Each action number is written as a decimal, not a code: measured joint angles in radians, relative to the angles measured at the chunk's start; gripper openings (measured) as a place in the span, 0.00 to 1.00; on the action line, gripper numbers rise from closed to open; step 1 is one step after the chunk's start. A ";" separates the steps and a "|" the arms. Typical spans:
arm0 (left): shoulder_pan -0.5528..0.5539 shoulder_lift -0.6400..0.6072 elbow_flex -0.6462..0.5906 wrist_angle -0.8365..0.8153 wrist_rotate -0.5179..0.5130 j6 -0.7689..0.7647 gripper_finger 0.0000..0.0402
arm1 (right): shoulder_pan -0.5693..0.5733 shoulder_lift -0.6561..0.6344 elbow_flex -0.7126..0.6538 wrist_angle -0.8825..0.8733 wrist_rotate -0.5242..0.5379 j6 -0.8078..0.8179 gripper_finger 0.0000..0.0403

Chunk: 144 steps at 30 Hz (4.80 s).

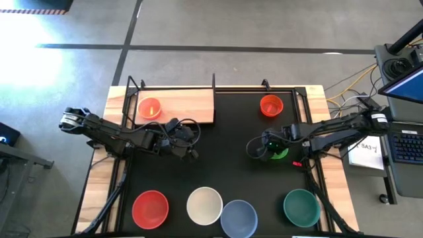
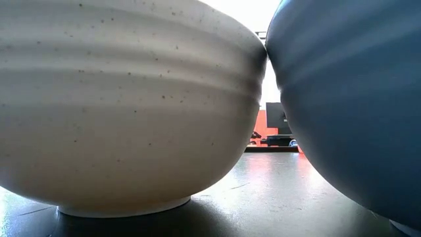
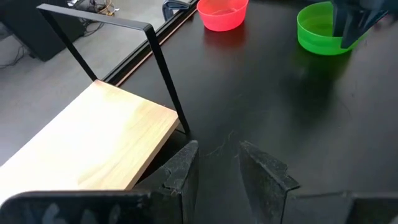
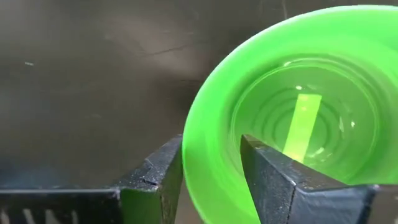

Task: Place and stack bowls onto a shelf
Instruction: Stack the green bowl on top of the yellow bowl on the shelf

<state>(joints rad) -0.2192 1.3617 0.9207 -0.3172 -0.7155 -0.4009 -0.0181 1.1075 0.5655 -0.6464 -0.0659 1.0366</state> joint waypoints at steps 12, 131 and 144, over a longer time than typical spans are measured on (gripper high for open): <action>0.000 0.000 0.000 0.000 0.001 0.012 0.24 | 0.000 0.092 0.006 -0.005 0.007 -0.242 0.09; 0.212 -0.089 0.228 -0.408 0.354 0.203 0.00 | -0.114 0.405 0.963 -0.631 0.093 -1.113 0.49; 0.509 -0.138 0.133 -0.698 0.200 0.093 0.00 | -0.189 0.405 0.809 -0.590 0.092 -1.115 0.48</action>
<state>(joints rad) 0.2896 1.2240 1.0534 -1.0157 -0.5151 -0.3077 -0.2072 1.5127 1.3742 -1.2368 0.0265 -0.0780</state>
